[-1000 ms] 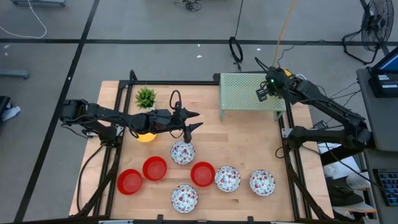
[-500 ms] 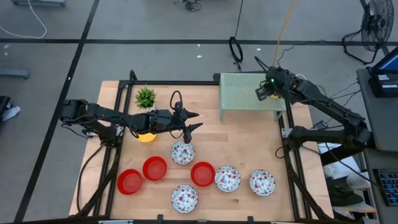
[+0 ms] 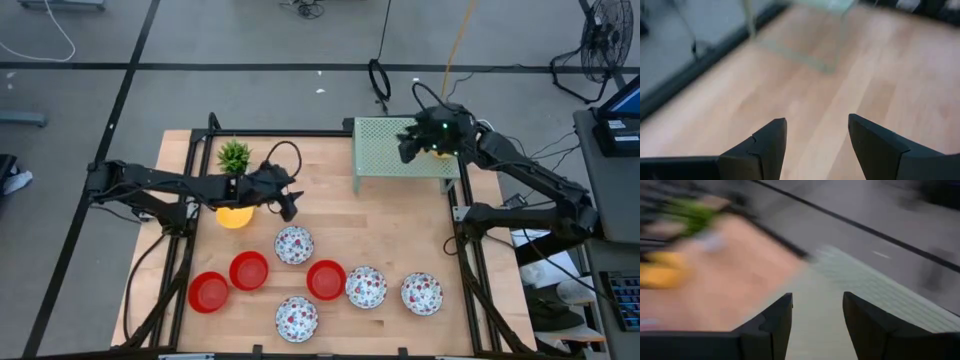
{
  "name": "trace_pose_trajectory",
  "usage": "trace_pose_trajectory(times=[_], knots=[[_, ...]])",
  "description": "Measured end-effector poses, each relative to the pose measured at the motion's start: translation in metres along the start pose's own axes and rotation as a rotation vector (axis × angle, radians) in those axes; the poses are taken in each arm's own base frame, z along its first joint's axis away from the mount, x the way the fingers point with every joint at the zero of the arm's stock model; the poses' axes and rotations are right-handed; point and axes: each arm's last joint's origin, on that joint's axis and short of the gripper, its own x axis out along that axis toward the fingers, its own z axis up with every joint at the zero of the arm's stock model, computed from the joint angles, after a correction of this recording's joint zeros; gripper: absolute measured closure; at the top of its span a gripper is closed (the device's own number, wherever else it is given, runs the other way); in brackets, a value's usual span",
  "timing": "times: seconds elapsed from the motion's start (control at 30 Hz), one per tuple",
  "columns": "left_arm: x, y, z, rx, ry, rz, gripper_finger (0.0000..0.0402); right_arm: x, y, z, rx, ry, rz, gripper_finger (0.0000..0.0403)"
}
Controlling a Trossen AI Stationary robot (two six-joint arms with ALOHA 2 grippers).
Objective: Pick & Place Mini bowls
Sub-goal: Stack the yellow bowl on the stacked yellow bowl on the shelf
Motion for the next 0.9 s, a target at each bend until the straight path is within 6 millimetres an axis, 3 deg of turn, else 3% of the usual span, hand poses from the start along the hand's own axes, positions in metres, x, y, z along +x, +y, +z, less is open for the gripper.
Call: trace_pose_trajectory(times=[0.17,0.3,0.6,0.9], knots=[[-0.006,0.011,-0.028,-0.038,0.290,0.102,0.0186,-0.003,0.027,0.012,-0.058,-0.102,0.404,0.0248],[-0.013,0.017,-0.043,-0.074,0.453,0.176,0.0186,-0.008,0.046,0.015,-0.122,-0.148,0.583,0.0248],[-0.028,0.016,-0.062,-0.157,0.722,0.148,0.0186,-0.003,0.071,-0.001,-0.249,-0.164,0.708,0.0248],[-0.039,0.010,-0.073,-0.210,0.825,0.191,0.0186,0.012,0.075,-0.024,-0.255,-0.191,0.743,0.0248]])
